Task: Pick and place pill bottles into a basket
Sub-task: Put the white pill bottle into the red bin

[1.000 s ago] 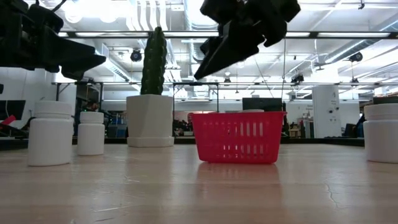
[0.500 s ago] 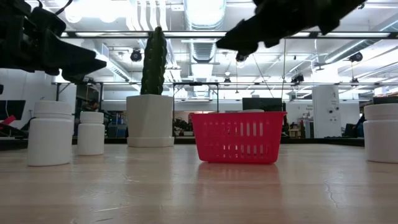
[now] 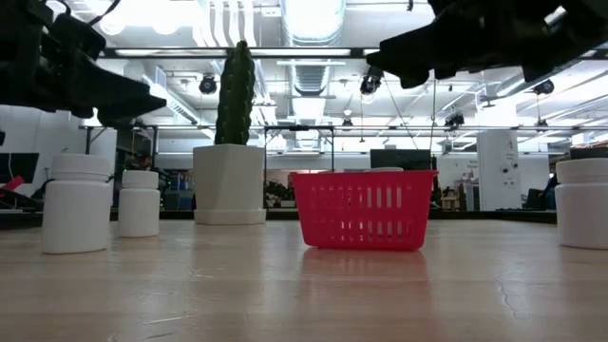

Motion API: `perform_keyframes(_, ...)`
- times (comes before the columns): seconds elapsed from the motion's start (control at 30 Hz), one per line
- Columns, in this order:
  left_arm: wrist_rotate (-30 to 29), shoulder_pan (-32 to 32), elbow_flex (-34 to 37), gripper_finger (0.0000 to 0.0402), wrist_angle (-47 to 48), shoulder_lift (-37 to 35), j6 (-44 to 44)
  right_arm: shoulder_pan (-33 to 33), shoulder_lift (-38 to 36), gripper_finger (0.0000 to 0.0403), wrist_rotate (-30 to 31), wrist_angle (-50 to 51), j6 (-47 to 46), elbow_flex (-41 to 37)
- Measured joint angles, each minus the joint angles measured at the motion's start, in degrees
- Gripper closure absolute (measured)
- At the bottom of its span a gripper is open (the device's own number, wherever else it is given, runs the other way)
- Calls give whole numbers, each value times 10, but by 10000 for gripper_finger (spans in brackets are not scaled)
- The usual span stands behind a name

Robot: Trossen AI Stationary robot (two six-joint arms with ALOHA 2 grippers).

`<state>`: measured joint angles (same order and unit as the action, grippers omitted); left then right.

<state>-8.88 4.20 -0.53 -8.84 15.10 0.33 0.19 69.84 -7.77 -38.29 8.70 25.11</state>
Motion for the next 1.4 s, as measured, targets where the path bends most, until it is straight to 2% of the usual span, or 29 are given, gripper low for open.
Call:
perform_keyframes(0.13, -3, 0, -17, 175, -2, 34, 0, -1, 0, 200, 0, -32, 7, -13)
perform_keyframes(0.47, -2, 0, -52, 175, -13, 144, 19, -13, 0, 200, 0, -32, 1, -30)
perform_keyframes(0.83, 18, 1, -159, 175, -9, 292, 51, -14, 1, 200, -4, -39, -3, -32)
perform_keyframes(1.07, 13, 1, -204, 175, -5, 385, 51, -13, 1, 200, -4, -40, -8, -32)
perform_keyframes(1.23, 15, 1, -231, 175, 19, 422, 65, -13, 1, 200, -4, -40, -8, -32)
perform_keyframes(1.4, 32, 1, -262, 175, 58, 424, 65, -13, 1, 200, -4, -40, -8, -32)
